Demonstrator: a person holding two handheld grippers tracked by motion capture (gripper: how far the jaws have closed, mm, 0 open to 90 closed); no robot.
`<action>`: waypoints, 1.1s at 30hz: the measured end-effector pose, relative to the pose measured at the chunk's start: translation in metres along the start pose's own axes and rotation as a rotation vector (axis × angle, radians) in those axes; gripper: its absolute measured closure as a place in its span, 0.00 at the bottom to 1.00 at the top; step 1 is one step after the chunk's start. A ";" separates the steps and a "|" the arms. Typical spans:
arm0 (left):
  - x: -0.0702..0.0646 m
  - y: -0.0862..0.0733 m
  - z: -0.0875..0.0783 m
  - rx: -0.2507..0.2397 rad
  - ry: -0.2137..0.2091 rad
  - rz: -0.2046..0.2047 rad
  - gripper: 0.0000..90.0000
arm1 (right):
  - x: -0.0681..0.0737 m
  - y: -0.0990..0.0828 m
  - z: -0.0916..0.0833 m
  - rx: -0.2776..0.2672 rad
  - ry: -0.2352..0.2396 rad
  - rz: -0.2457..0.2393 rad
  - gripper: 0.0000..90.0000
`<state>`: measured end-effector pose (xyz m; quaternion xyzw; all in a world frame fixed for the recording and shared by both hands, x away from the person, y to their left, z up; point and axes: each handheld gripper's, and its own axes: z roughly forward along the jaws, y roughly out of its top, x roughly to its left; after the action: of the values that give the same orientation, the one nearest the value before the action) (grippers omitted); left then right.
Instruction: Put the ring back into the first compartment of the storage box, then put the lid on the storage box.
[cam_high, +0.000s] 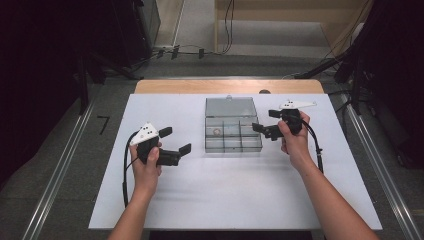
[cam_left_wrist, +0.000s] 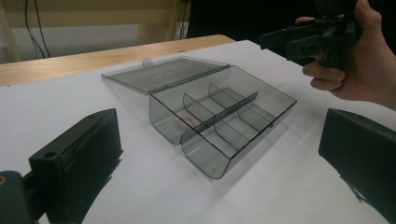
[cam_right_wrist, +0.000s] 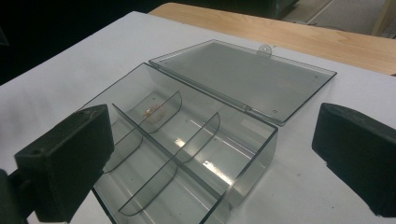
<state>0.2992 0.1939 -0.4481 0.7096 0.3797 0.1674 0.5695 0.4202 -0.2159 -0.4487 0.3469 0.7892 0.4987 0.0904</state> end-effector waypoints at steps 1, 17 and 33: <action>0.001 0.001 0.002 -0.001 -0.001 -0.001 0.00 | 0.001 0.000 0.000 -0.001 -0.002 -0.002 0.00; 0.015 0.016 0.034 0.018 -0.001 -0.007 0.00 | -0.002 0.003 -0.002 -0.014 -0.005 0.016 0.00; 0.033 0.037 0.071 0.024 -0.011 -0.058 0.01 | -0.003 0.014 0.009 -0.023 -0.005 0.044 0.00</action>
<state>0.3813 0.1677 -0.4412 0.7059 0.3991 0.1423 0.5676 0.4335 -0.2081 -0.4415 0.3644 0.7752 0.5088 0.0853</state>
